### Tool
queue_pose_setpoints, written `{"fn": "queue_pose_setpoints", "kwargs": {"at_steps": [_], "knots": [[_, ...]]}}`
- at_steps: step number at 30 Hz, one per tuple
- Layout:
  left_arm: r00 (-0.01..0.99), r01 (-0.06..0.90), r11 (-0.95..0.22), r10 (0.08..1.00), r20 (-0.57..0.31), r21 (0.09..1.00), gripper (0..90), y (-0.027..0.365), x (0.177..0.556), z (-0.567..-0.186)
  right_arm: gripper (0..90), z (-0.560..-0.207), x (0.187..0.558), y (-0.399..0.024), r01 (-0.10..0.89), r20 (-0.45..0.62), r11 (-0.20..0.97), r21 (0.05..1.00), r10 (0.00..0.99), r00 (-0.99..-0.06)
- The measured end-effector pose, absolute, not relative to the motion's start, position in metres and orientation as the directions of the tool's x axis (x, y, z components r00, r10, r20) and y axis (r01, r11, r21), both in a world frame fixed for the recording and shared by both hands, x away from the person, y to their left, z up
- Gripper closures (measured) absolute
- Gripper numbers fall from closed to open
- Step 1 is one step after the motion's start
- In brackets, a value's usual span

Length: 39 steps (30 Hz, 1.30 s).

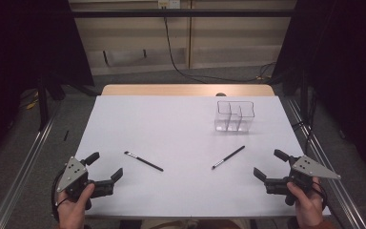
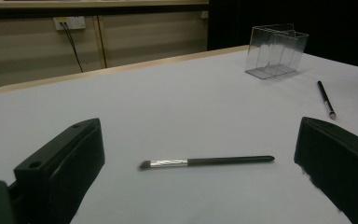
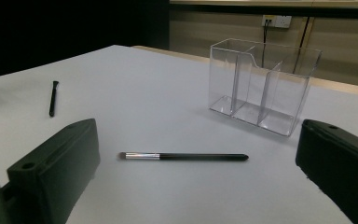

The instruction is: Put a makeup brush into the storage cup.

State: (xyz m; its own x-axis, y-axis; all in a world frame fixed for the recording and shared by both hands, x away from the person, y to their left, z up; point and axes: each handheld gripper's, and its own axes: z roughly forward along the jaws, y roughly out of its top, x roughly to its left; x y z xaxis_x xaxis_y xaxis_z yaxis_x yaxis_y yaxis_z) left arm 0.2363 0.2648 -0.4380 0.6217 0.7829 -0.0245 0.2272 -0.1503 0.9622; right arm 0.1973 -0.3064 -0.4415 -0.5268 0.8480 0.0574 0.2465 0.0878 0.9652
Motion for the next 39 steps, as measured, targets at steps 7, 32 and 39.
{"fn": "queue_pose_setpoints", "kwargs": {"at_steps": [7, 32, 39], "knots": [[0.625, 0.227, -0.149, 0.780, -0.026, 0.962, 1.7, 0.265, 0.237, -0.438, 0.0, -0.442, 0.198, -0.308, 0.250, 0.058, 0.089, 0.964, 0.849, -0.525], [0.666, 0.216, -0.189, 0.746, -0.003, 0.958, 1.7, 0.254, 0.248, -0.428, 0.0, -0.442, 0.195, -0.306, 0.249, 0.051, 0.099, 0.963, 0.846, -0.530], [0.698, 0.188, -0.216, 0.715, 0.024, 0.958, 1.9, 0.248, 0.259, -0.417, 0.0, -0.443, 0.195, -0.307, 0.253, 0.057, 0.090, 0.963, 0.851, -0.522]]}}
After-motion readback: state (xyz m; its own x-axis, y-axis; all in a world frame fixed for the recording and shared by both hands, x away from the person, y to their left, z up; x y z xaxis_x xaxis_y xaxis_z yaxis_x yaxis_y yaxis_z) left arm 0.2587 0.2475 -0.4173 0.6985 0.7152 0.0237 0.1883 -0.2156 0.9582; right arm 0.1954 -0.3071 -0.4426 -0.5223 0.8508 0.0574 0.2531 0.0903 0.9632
